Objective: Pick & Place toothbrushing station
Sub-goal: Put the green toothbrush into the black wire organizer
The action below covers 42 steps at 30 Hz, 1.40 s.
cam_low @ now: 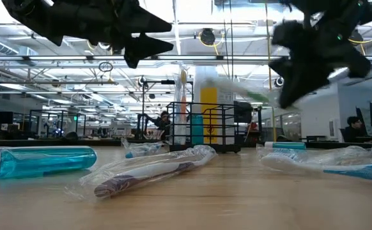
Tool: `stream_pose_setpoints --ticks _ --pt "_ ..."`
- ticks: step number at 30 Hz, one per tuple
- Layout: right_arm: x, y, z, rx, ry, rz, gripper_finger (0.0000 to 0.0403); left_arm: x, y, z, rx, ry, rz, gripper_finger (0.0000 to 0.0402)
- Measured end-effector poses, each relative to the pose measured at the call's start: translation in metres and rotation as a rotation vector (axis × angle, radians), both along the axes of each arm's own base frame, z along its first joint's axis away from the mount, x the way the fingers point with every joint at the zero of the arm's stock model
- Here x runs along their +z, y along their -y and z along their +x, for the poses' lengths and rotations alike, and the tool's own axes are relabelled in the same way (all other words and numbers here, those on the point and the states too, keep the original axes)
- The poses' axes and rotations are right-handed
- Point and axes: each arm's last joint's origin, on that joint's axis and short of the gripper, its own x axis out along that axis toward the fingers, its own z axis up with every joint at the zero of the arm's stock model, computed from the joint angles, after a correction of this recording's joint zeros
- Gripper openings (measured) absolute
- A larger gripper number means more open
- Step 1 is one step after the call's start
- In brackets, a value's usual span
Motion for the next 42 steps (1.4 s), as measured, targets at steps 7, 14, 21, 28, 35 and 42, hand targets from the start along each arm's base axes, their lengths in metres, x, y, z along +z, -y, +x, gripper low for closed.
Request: stream_pose_setpoints --ticks 7,14,21,28,35,42 --pt "0.017 -0.021 0.033 0.176 0.102 -0.259 0.0028 -0.013 0.015 0.006 0.020 -0.043 -0.118 0.0248" --pt "0.015 -0.044 0.071 0.343 -0.027 -0.553 0.0020 -0.015 0.014 0.006 0.050 -0.057 -0.216 0.0248" --pt "0.018 -0.048 0.100 0.375 -0.045 -0.749 0.0019 -0.033 0.020 0.013 0.060 -0.132 -0.300 0.0248" --pt "0.021 -0.046 0.103 0.359 -0.023 -0.783 0.0019 -0.048 0.028 0.028 0.065 -0.188 -0.280 0.0248" --pt "0.021 -0.046 0.104 0.353 -0.024 -0.800 0.0018 -0.053 0.030 0.035 0.078 -0.233 -0.266 0.0248" --pt "0.022 -0.045 0.103 0.349 -0.041 -0.841 0.0019 -0.060 0.030 0.035 0.083 -0.265 -0.260 0.0215"
